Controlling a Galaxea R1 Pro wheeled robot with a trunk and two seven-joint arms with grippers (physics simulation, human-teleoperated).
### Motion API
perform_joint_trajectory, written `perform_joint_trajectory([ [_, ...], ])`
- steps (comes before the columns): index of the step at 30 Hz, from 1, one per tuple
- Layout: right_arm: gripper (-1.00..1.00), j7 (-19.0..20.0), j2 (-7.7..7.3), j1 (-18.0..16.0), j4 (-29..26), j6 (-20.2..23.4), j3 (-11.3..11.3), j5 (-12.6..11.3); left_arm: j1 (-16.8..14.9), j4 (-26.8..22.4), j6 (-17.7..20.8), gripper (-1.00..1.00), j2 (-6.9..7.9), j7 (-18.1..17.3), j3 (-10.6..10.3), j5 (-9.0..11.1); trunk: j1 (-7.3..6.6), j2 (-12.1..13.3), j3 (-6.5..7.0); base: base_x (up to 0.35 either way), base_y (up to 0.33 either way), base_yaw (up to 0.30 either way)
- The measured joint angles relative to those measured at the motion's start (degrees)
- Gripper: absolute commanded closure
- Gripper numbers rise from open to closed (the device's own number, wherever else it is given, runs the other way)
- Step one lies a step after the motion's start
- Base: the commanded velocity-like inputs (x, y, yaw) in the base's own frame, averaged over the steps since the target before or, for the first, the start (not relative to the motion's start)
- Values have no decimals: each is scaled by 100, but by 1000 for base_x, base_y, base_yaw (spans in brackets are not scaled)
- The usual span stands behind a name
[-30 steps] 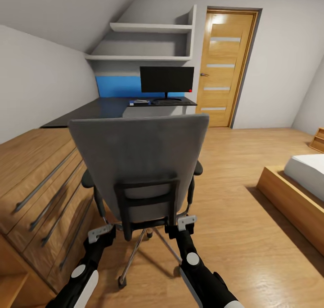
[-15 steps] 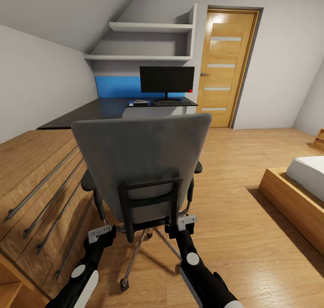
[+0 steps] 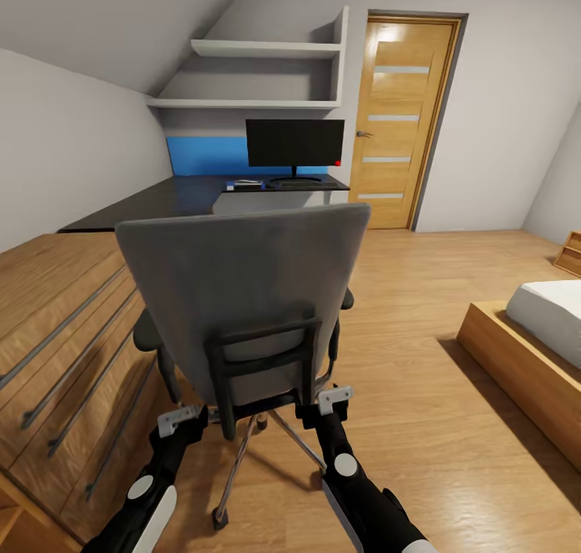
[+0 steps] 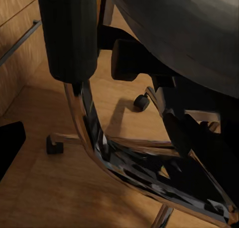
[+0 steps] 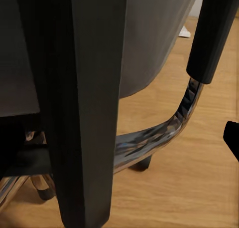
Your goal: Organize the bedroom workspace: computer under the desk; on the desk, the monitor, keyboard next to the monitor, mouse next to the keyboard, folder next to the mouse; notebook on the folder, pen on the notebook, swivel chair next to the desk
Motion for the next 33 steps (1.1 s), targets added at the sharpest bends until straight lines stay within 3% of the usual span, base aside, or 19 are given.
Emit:
perform_joint_trajectory([
  [10,-100,-10,0,1,2,-1,-4,-5,2,-3,2,-100,0,-1,2,0,-1,-1,-1,37,23,0],
  [23,-100,-3,0,2,7,-1,-7,-24,2,-3,3,-100,0,-1,2,0,-2,0,-1,230,174,0],
  [33,-100,-5,0,1,9,-3,-12,-34,1,1,1,-100,0,5,1,9,-2,0,-1,264,28,0],
])
